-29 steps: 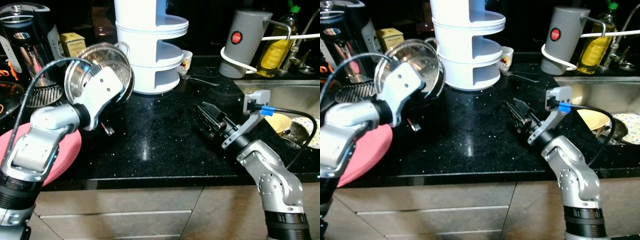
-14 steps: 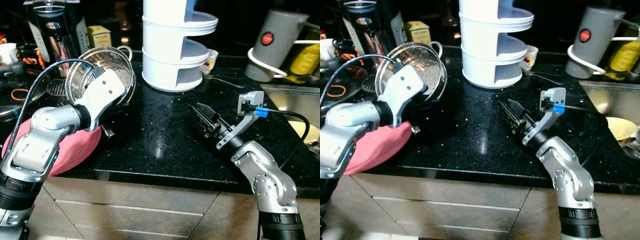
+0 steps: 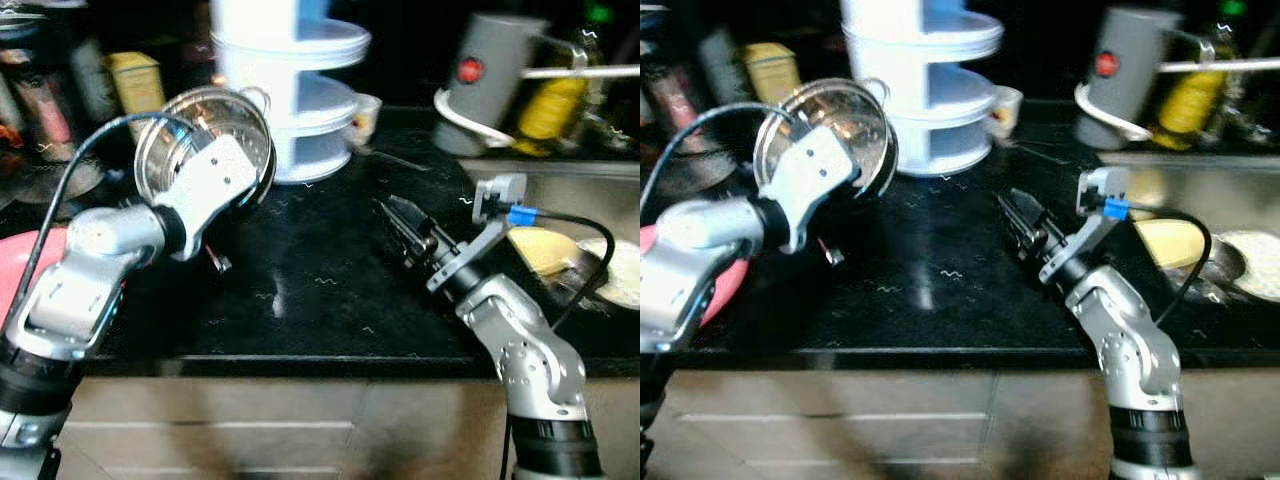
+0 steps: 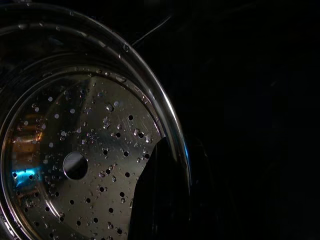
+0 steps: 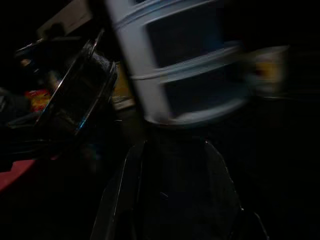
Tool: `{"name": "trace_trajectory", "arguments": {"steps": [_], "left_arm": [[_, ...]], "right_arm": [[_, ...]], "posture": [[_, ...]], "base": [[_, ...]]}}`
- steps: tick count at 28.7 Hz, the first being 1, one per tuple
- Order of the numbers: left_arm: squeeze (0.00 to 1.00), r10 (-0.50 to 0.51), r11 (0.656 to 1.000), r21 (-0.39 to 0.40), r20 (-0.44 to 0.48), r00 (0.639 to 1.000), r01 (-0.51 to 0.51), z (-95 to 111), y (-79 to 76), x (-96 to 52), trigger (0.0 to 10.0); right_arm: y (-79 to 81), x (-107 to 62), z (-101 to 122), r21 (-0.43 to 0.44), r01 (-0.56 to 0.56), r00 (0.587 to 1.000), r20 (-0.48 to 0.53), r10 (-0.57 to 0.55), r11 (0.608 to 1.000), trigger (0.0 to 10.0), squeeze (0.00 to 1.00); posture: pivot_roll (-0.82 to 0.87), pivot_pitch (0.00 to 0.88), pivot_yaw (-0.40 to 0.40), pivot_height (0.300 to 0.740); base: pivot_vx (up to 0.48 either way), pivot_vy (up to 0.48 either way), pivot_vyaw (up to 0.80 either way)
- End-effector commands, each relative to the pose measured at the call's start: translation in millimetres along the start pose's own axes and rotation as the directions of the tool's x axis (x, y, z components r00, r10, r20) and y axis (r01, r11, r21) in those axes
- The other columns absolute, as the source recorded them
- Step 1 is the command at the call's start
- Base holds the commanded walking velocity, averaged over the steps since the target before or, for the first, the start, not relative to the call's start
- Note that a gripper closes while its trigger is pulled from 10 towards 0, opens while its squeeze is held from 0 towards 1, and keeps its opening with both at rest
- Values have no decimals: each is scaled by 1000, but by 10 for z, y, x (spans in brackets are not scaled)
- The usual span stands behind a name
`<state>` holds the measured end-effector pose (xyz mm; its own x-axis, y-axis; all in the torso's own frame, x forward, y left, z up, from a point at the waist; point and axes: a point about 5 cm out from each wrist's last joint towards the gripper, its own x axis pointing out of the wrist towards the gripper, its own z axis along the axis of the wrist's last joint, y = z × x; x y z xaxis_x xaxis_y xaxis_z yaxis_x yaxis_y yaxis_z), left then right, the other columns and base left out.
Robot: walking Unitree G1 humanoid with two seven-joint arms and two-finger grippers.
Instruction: Kitchen organization
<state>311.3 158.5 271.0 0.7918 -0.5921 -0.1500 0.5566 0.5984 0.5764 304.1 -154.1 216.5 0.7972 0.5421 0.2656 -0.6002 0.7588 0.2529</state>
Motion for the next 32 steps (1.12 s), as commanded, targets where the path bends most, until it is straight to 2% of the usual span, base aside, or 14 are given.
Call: {"name": "trace_trajectory", "arguments": {"steps": [1, 11, 20, 23, 32], "left_arm": [[0, -5, 1000, 31, 22, 1000, 4, 81, -2, 7, 10000], [0, -3, 1000, 28, 26, 1000, 3, 91, 6, 9, 10000], [0, 4, 1000, 25, 24, 1000, -5, 80, 27, 23, 10000], [0, 11, 1000, 16, 24, 1000, -12, 71, 34, 35, 10000], [0, 32, 999, 8, 25, 999, -32, 47, 75, 51, 10000]], "right_arm": [[-43, -29, 32, -1, 19, 1000, 16, -19, 1000, 10000, 0], [-33, -28, 31, -2, 12, 1000, 20, -12, 1000, 10000, 0], [-31, -48, -10, -39, 6, 1000, -8, -6, 999, 10000, 0], [-1, -62, -26, -50, -36, 999, -17, 35, 998, 10000, 0], [15, -81, -22, -66, -58, 998, -30, 56, 996, 10000, 0]], "posture": [[-27, 0, -26, 740], [-26, 0, -27, 740], [-30, 0, -25, 740], [-29, 0, -28, 740], [-36, 0, -30, 740]], "base": [[0, -424, -400], [0, -421, 0], [0, -419, 0], [0, -246, 0], [0, 0, 742]]}}
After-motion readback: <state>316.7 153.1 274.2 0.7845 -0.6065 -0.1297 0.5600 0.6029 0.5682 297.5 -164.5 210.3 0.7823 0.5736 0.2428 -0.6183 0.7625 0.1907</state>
